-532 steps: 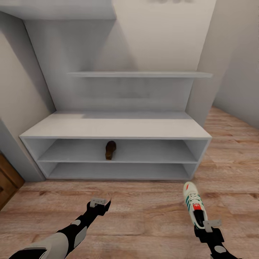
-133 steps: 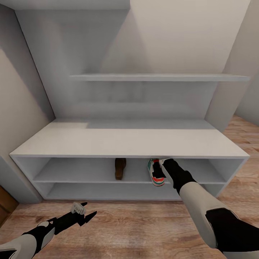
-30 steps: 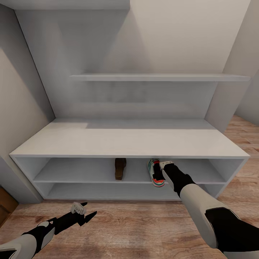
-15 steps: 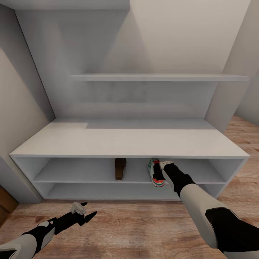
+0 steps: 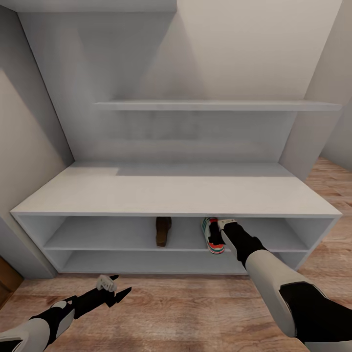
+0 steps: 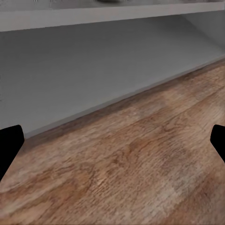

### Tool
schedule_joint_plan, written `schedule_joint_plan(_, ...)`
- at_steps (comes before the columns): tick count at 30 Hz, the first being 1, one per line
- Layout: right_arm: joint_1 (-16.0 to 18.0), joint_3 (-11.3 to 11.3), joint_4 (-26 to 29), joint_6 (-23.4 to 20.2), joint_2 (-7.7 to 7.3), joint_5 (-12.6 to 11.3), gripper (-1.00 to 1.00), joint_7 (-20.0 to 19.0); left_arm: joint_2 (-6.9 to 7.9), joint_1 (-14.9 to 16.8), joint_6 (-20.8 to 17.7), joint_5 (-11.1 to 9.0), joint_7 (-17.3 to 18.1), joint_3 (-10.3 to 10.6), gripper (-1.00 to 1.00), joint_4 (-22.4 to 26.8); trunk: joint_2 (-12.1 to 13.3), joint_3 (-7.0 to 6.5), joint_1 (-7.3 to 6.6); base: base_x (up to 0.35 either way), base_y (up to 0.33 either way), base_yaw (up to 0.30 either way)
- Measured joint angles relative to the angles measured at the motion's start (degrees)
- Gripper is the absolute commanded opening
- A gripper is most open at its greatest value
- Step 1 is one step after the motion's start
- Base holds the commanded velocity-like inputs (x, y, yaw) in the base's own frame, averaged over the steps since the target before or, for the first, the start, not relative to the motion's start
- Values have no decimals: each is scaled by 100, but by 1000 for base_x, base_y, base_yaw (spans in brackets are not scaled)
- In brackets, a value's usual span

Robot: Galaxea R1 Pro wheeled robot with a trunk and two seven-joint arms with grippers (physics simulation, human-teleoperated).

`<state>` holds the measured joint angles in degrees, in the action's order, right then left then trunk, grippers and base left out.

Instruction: Pick up the two gym shoes and the two sandals from the corridor floor and place them onto the hallstand (shoe rack) in the corridor, making sure they are on the rack and not on the floor. Arrange them so the two gym shoes are next to each other and the two sandals are next to each other.

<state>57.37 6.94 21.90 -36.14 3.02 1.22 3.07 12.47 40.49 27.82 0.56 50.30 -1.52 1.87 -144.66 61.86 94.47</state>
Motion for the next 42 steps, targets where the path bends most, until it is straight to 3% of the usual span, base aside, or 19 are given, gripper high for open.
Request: schedule_joint_plan(42,0,-2,0,-3,-8,0,-100,1,0,0,0,0,-1,0,100,0,0,0,0,27,0,0)
